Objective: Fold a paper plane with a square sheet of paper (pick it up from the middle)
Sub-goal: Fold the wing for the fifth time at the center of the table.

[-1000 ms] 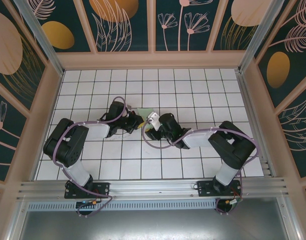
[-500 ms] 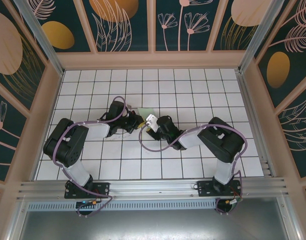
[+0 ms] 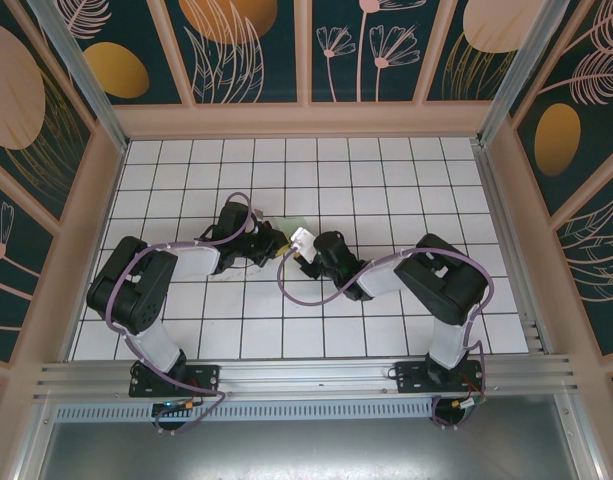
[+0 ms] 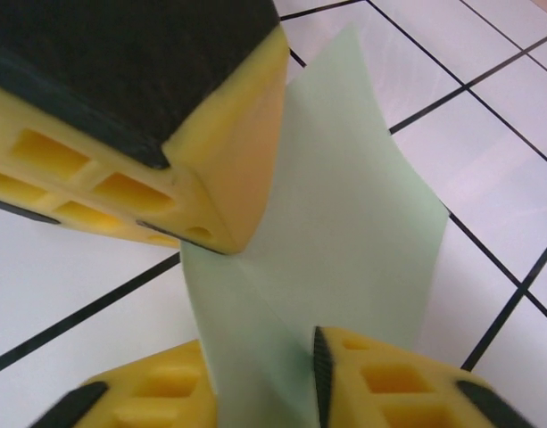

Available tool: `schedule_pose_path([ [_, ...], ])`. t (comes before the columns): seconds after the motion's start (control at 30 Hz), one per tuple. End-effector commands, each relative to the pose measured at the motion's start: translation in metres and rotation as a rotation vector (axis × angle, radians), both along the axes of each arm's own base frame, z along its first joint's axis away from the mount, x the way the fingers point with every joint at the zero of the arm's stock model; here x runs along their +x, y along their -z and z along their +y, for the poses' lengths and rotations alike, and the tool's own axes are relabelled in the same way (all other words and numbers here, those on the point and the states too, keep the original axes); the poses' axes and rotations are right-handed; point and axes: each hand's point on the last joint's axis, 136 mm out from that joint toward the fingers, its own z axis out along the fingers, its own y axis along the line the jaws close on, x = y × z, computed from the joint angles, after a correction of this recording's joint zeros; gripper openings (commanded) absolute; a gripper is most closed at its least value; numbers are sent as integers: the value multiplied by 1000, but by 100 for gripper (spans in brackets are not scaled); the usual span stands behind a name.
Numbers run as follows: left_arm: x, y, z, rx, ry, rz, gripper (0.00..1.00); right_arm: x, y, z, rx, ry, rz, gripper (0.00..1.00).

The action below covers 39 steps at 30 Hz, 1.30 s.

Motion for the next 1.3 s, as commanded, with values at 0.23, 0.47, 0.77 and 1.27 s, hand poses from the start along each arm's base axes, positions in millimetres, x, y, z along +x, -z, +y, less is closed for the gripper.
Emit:
schedule_pose_path([
  [0.23,18,-30,18,74,-89,-83,29,-9,-6,10,110,-58,127,14],
  [0.47,20,-33,50,145,-198,-105,38,-13,-12,8,209,-77,254,10],
  [0.77,5,-34,49,74,-177,-158,30,-17,-11,10,339,-76,438,10],
  [1.27,-7,-18,20,1,-77,-156,18,-25,-2,15,457,-48,701,8],
])
